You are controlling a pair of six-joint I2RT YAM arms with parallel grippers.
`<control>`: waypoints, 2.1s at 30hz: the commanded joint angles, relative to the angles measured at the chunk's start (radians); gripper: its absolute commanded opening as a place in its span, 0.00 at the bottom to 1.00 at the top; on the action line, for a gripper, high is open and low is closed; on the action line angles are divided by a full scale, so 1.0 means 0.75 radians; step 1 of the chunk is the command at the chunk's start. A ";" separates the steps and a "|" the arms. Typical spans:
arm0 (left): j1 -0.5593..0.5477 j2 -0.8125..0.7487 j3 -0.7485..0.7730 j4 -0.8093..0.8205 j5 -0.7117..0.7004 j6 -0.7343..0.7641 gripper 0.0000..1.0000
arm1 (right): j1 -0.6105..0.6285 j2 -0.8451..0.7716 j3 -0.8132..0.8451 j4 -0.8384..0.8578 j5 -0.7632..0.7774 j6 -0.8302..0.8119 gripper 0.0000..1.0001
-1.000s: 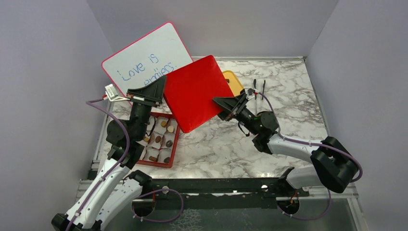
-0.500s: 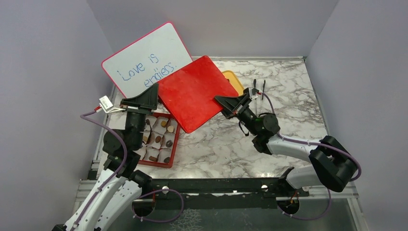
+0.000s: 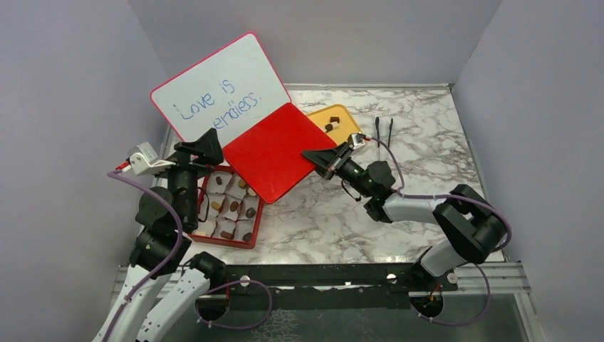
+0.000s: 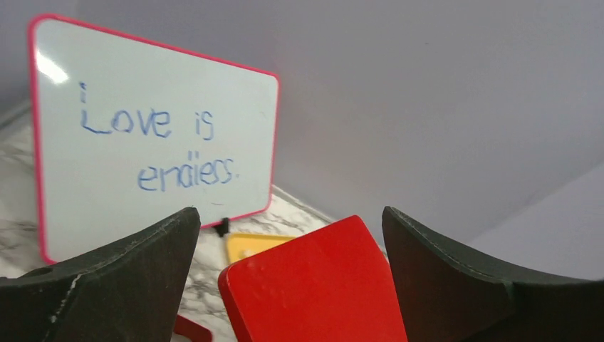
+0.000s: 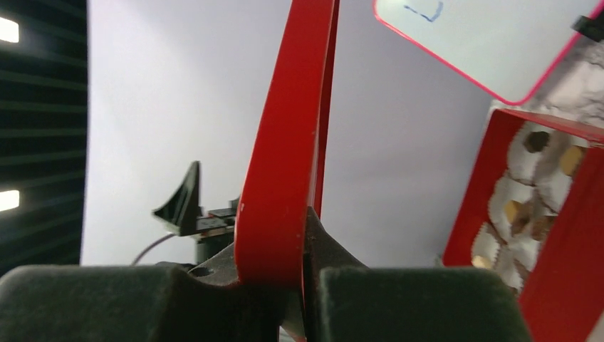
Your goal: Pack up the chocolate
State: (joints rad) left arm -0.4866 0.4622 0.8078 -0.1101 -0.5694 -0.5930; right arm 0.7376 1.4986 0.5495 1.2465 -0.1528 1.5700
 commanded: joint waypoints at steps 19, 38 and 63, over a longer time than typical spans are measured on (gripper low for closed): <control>0.001 0.552 0.562 -0.587 0.073 0.549 0.99 | 0.056 0.671 0.748 -0.274 -0.662 -0.275 0.09; 0.502 0.762 0.527 -0.552 0.546 0.117 0.95 | 0.154 0.908 0.940 -0.295 -0.772 -0.300 0.09; 0.604 0.717 0.208 -0.503 0.425 -0.248 0.93 | 0.210 1.074 1.121 -0.252 -0.784 -0.323 0.09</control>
State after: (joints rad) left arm -0.0402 1.0420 0.9791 -0.5102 -0.2176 -0.7490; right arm 0.8726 2.2730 1.3411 0.9974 -0.7307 1.3338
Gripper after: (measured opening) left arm 0.938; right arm 0.166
